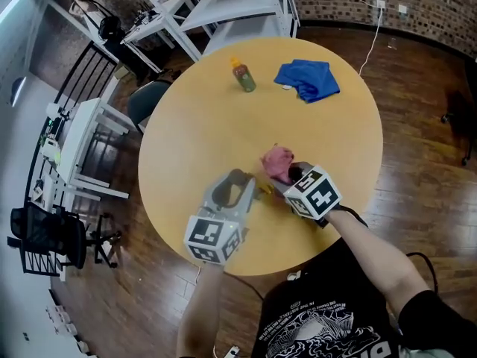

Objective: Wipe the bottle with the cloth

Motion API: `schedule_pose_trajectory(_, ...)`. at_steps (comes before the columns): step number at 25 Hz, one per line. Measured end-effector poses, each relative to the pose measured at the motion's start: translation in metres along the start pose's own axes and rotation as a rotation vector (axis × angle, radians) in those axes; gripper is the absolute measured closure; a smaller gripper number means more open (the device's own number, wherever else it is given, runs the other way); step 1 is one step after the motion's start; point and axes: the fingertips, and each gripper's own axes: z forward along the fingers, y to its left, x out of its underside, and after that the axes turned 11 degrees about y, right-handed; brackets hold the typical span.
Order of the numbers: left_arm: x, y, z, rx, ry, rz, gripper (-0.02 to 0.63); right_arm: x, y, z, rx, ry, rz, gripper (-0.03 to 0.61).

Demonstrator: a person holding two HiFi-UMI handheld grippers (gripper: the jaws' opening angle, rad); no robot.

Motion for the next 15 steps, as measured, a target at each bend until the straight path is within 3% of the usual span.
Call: schedule_pose_trajectory(15, -0.005, 0.0, 0.009, -0.001, 0.004, 0.002, 0.454, 0.034, 0.05, 0.017, 0.136, -0.018, -0.081, 0.474)
